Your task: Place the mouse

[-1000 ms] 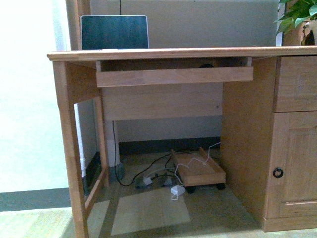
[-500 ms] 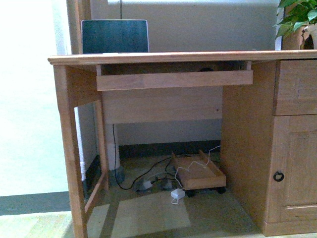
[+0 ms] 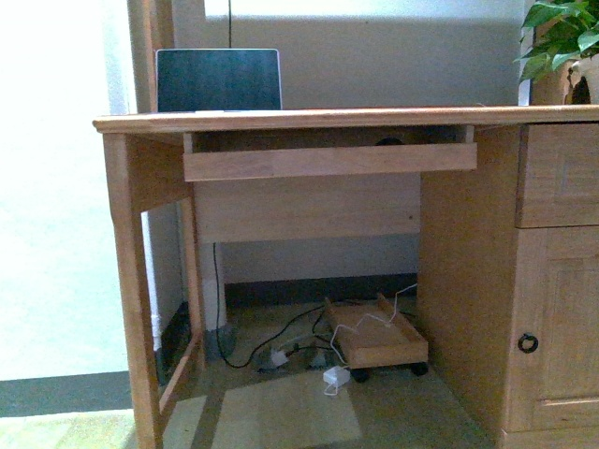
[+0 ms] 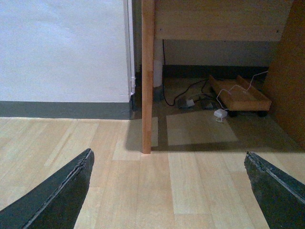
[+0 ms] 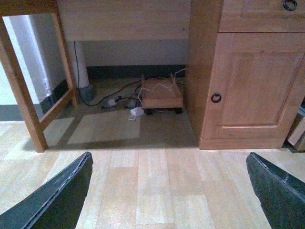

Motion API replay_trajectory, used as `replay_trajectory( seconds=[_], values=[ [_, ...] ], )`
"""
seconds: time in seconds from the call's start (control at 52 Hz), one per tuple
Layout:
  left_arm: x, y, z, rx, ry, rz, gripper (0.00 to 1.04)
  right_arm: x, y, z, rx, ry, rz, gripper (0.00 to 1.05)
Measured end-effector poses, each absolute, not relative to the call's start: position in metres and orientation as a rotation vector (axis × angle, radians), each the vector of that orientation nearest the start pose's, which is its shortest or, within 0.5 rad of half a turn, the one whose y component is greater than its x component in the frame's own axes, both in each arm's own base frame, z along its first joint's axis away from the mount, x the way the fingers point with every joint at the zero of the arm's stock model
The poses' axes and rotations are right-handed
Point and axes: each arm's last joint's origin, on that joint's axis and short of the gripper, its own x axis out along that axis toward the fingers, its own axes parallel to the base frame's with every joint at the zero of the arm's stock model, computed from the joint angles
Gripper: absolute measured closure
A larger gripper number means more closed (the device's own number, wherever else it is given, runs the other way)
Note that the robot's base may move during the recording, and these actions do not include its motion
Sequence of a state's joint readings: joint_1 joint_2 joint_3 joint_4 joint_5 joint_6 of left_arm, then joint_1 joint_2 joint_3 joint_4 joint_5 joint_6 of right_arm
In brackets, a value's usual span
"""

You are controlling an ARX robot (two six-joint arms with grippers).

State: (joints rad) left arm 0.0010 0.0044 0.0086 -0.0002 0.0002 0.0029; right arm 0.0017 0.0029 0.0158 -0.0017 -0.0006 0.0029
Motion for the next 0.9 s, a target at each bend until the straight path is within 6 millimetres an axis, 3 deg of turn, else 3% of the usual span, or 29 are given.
replay_trajectory(
  seconds=[0.904],
  values=[
    [0.0975,0.0001,0.1659,0.003,-0.004,0.001,0.08,0.0969,0.0002,0.1685,0.002,-0.012,0.002,0.07]
  ],
)
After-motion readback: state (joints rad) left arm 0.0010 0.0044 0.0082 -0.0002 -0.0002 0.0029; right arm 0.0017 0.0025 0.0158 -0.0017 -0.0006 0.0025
